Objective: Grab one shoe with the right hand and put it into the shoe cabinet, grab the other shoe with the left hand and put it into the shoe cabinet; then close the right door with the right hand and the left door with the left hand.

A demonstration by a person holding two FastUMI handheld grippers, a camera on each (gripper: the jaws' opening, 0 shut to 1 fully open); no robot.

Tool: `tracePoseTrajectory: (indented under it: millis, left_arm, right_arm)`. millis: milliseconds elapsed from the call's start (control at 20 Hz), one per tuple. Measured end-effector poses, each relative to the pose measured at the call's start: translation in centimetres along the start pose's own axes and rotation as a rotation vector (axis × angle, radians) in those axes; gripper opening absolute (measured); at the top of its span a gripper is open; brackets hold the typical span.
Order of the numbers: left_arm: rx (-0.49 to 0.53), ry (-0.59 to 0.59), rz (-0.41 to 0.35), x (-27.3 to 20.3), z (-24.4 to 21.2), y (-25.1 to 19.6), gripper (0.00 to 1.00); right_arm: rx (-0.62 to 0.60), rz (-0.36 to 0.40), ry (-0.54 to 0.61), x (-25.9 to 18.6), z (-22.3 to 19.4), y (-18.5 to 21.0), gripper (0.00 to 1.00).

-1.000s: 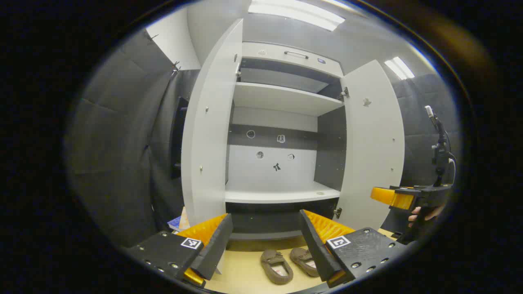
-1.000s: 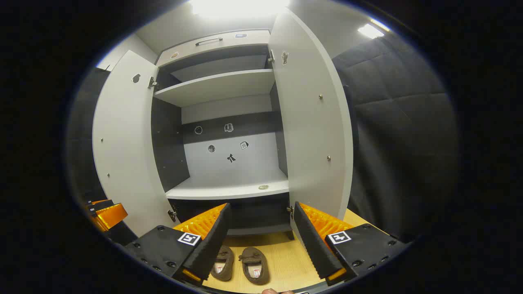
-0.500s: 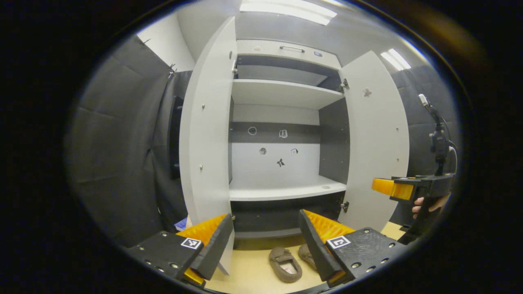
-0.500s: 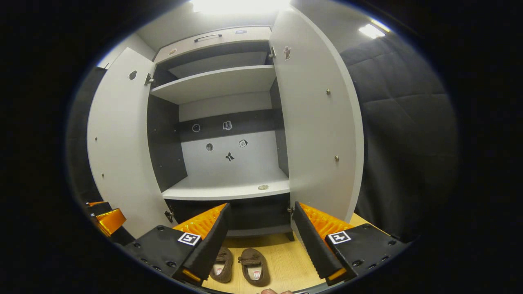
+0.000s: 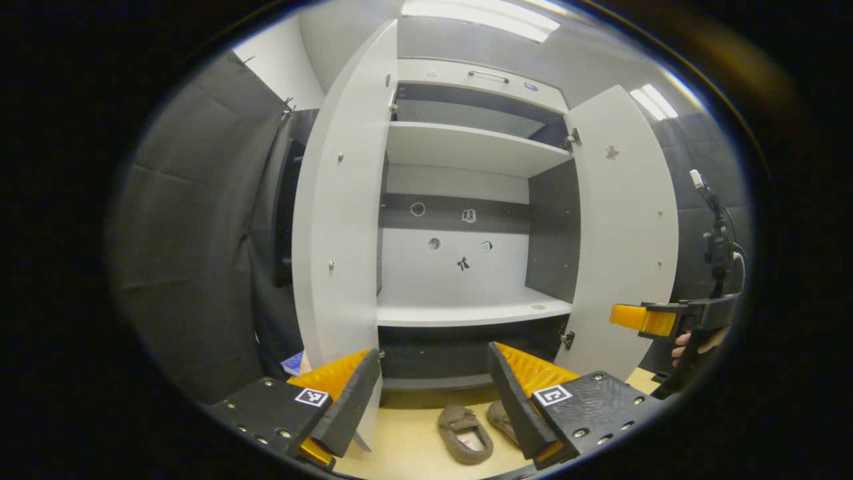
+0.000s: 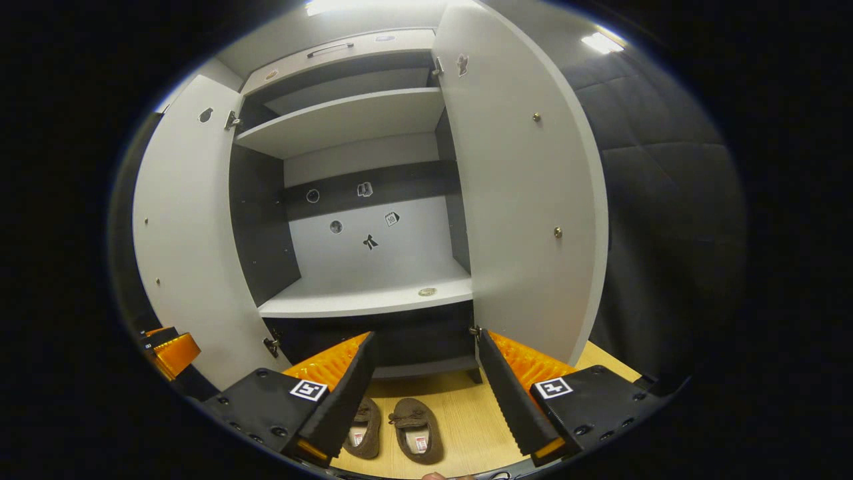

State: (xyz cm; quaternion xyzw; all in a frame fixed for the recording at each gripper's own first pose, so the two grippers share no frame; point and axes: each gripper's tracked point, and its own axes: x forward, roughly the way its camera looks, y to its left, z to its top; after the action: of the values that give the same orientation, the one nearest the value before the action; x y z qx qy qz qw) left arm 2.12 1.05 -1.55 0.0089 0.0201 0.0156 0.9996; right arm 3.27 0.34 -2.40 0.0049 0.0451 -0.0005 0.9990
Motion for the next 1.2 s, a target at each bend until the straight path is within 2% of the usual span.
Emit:
tracePoseTrajectory:
  millis: [100,150,200,300,350,400,450,500,600,650,700,750,900,950,1200]
  left_arm:
    - [-0.009,0.003,-0.014,0.1,-0.3,-0.1,0.94]
    - [-0.011,0.006,-0.024,0.1,-0.4,-0.2,0.94]
    - [-0.010,0.006,-0.031,0.2,-0.5,-0.3,0.94]
    - [-0.005,0.000,-0.039,0.0,-0.7,-0.2,0.94]
    - [-0.004,0.001,-0.040,0.0,-0.8,-0.2,0.94]
    - [-0.008,0.004,-0.040,-0.1,-1.0,-0.2,0.94]
    - [-0.013,0.009,-0.040,-0.3,-1.3,-0.2,0.94]
    - [-0.020,0.017,-0.041,-0.6,-1.6,-0.2,1.00]
    - [-0.008,0.035,-0.048,-0.9,-2.2,-0.3,1.00]
    - [0.003,0.038,-0.053,-1.1,-2.4,-0.3,1.00]
    - [0.007,0.039,-0.056,-1.2,-2.5,-0.3,0.95]
    - [0.002,0.041,-0.059,-1.3,-2.6,-0.3,1.00]
    - [-0.005,0.044,-0.049,-1.8,-2.7,0.0,1.00]
    - [-0.001,0.041,-0.042,-1.9,-2.6,0.2,0.95]
    - [-0.030,0.082,-0.045,-2.9,-4.0,0.1,0.94]
  right_arm:
    - [0.010,0.020,0.020,0.6,0.0,0.5,0.97]
    - [0.018,0.025,0.027,0.9,0.1,0.7,0.92]
    - [0.026,0.032,0.035,1.3,0.1,0.9,0.97]
    - [0.032,0.036,0.072,2.2,-0.3,1.2,0.97]
    - [0.031,0.038,0.093,2.6,-0.8,1.4,0.92]
    - [0.030,0.042,0.106,3.1,-1.0,1.5,0.97]
    - [0.034,0.055,0.118,3.4,-1.2,1.9,0.97]
    - [0.036,0.082,0.135,3.7,-1.8,2.5,0.98]
    - [0.038,0.144,0.181,4.2,-3.1,3.9,0.98]
    - [0.040,0.156,0.201,4.5,-3.8,4.3,0.98]
    - [0.042,0.162,0.231,4.8,-5.0,4.5,0.98]
    - [0.044,0.165,0.269,4.9,-6.2,4.7,0.98]
    - [0.052,0.179,0.370,5.2,-9.9,5.3,0.98]
    - [0.049,0.190,0.395,5.4,-11.1,5.5,0.98]
    - [-0.035,0.241,0.519,5.9,-17.4,6.8,0.98]
